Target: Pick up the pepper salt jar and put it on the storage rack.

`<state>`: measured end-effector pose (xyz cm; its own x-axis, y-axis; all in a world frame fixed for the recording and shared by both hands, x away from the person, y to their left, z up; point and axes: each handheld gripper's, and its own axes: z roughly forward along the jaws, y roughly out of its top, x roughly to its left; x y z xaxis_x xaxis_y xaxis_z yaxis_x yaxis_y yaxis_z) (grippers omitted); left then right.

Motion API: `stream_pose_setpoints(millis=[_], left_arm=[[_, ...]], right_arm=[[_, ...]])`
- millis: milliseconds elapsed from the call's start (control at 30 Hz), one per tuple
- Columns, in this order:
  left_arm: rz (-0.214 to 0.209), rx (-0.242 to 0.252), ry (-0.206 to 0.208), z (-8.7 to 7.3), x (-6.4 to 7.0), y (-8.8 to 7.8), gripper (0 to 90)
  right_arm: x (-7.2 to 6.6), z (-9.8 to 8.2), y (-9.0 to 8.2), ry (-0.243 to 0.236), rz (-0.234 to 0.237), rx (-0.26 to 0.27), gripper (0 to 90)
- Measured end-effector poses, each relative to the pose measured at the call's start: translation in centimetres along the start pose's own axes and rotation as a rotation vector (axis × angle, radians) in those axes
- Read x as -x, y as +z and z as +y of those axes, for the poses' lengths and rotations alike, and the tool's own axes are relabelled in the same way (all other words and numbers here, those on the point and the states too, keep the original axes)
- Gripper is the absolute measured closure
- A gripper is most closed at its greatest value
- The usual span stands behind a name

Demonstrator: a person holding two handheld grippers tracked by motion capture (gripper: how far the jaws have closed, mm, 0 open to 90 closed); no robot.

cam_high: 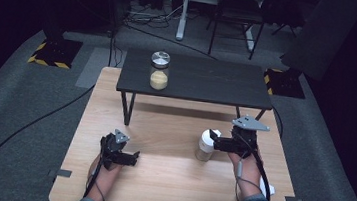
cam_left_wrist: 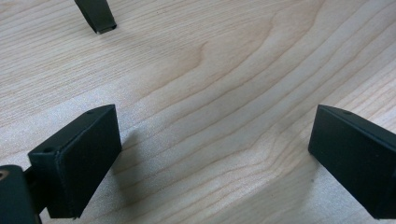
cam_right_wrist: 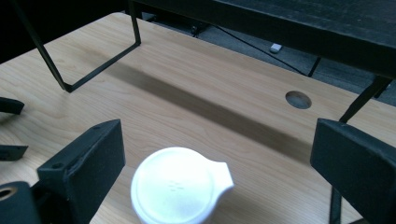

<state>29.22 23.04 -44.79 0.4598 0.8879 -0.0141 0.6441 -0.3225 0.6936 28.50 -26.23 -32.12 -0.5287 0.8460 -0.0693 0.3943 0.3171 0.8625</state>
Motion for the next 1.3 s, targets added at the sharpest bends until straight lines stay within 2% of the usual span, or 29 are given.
stream_pose_setpoints(millis=[200, 367, 733, 867, 1300], left_arm=[[0.0, 0.0, -0.001, 0.0, 0.0, 0.0, 2.4], [0.0, 0.0, 0.0, 0.0, 0.0, 0.0, 2.4], [0.0, -0.001, 0.001, 0.0, 0.0, 0.0, 2.4], [0.0, -0.001, 0.001, 0.0, 0.0, 0.0, 2.4], [0.0, -0.001, 0.001, 0.0, 0.0, 0.0, 2.4]], right_arm=[[-0.8, -0.5, 1.2, 0.019, -0.007, 0.0, 3.1], [-1.1, -1.2, 2.1, 0.023, -0.019, -0.026, 3.1], [-2.0, -2.9, 4.4, 0.022, -0.004, -0.079, 3.2], [-2.1, -3.6, 5.3, 0.032, 0.005, -0.101, 3.3], [-2.3, -6.2, 7.2, 0.057, 0.013, -0.118, 7.0]])
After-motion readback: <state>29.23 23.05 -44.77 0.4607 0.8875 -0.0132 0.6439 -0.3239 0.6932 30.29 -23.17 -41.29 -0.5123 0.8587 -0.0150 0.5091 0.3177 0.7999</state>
